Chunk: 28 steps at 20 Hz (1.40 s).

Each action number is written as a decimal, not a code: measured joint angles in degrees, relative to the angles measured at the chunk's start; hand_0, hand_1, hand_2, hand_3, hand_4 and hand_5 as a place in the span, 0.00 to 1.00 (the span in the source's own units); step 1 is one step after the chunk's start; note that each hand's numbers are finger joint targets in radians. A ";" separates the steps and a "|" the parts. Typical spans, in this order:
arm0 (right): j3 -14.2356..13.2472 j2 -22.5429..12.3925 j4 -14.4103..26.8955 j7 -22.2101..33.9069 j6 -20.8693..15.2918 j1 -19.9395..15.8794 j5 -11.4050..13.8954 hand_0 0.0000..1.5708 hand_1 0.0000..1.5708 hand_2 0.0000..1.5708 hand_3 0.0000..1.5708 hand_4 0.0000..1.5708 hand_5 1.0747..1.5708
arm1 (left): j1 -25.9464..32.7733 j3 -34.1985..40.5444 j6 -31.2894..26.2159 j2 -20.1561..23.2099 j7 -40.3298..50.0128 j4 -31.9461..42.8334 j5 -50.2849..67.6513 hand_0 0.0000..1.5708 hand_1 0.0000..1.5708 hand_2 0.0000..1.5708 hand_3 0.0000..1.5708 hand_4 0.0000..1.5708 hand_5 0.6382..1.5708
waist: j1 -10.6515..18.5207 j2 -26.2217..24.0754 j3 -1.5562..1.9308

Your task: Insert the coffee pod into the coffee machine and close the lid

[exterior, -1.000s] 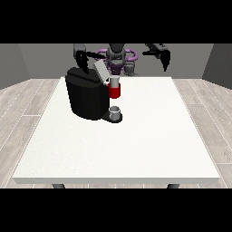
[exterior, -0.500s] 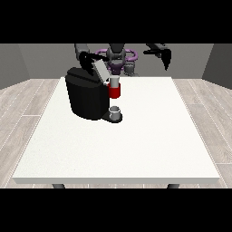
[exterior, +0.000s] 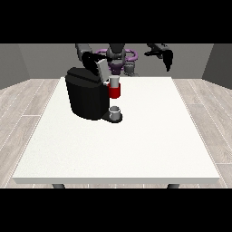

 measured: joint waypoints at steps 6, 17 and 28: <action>1.20 0.86 1.46 1.39 0.32 -1.73 1.14 0.00 0.00 0.00 0.00 0.10 1.00 | 1.67 -0.01 0.03 0.69 -1.90 1.24 0.10 0.00 0.00 0.00 0.00 0.00 1.00 | -0.26 0.35 0.14; 4.67 3.07 2.36 2.61 -1.11 -7.14 6.19 0.00 0.00 0.00 0.00 0.07 1.00 | 0.47 0.31 1.93 1.28 -3.89 4.38 0.03 0.00 0.00 0.00 0.00 0.08 1.00 | -0.57 0.95 0.17; 5.80 6.39 1.46 -1.01 0.86 -6.49 5.96 0.00 0.00 0.00 0.00 0.22 1.00 | 0.56 0.60 1.32 2.42 -4.06 4.74 1.63 0.00 0.00 0.00 0.00 0.13 1.00 | -1.82 -1.05 0.18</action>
